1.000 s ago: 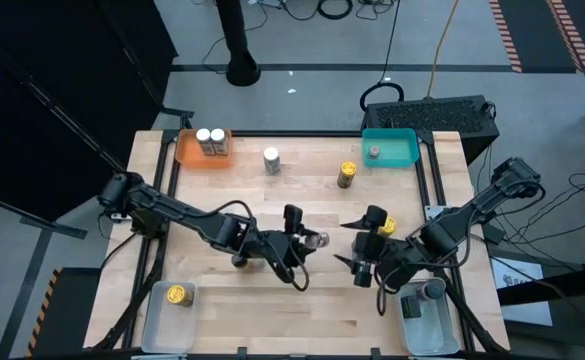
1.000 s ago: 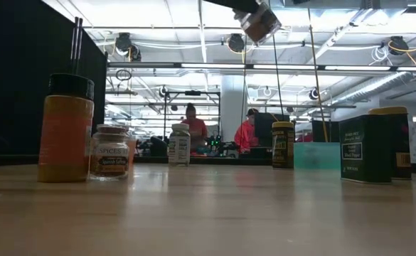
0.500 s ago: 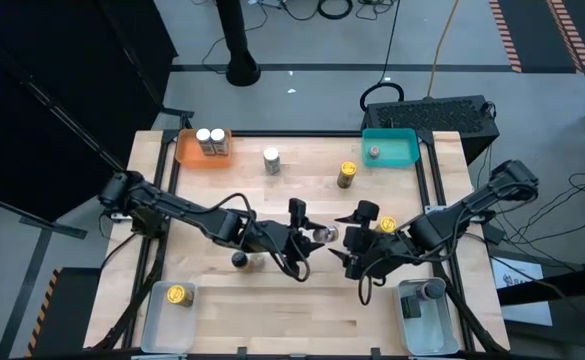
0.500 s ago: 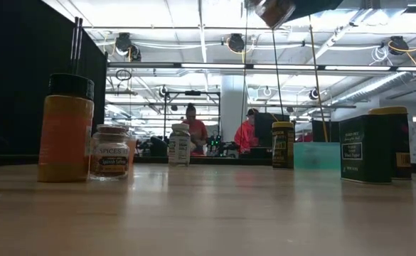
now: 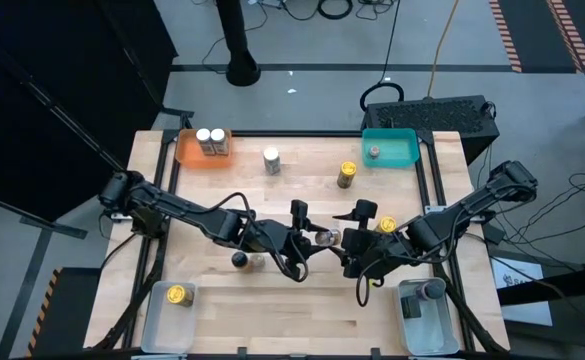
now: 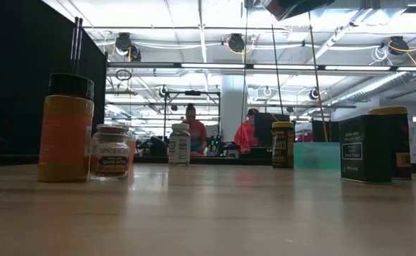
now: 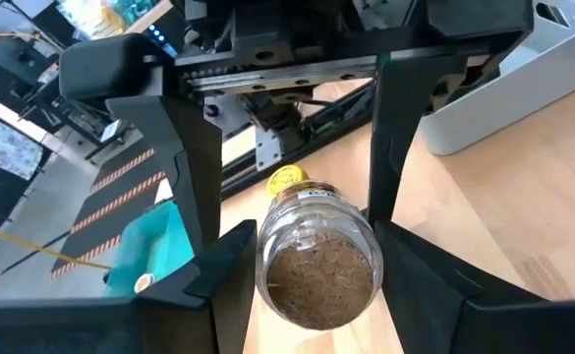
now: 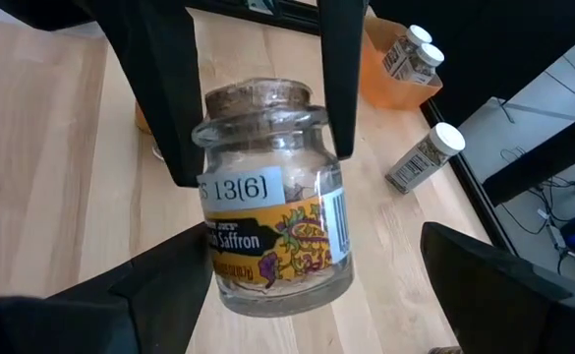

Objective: Sort spices by type
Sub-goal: Put the right brown seasoning bottle into the blue bin

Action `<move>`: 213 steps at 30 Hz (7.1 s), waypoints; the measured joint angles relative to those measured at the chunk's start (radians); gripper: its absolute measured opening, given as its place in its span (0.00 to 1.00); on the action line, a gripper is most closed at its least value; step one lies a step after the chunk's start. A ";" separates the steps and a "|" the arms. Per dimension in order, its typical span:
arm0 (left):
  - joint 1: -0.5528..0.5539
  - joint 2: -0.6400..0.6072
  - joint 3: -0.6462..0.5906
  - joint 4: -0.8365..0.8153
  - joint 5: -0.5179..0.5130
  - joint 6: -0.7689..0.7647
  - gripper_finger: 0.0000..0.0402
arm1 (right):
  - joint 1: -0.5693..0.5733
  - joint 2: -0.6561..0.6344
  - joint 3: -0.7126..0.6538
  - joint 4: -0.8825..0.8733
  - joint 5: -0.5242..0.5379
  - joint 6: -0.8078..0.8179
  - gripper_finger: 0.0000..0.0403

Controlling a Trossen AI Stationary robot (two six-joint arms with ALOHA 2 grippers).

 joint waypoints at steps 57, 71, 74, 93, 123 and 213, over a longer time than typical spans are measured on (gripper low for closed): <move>0.033 -0.074 -0.350 0.704 0.240 -0.212 0.68 | 0.067 -0.194 -0.566 1.486 -0.246 -0.654 0.37; 0.004 -0.034 -0.335 0.916 0.263 -0.111 0.68 | 0.051 -0.114 -0.536 1.612 -0.277 -0.743 0.37; -0.002 -0.034 -0.335 0.964 0.262 -0.040 0.68 | 0.036 -0.114 -0.536 1.596 -0.277 -0.733 0.37; 0.030 -0.034 -0.236 0.797 0.263 -0.054 0.68 | -0.011 -0.114 -0.536 1.543 -0.278 -0.683 0.37; 0.062 0.007 -0.234 0.803 0.248 -0.077 0.50 | -0.052 -0.114 -0.537 1.483 -0.263 -0.671 0.37; 0.027 0.038 -0.239 0.614 -0.284 0.218 0.50 | -0.135 -0.049 -0.140 0.451 0.029 -0.014 0.36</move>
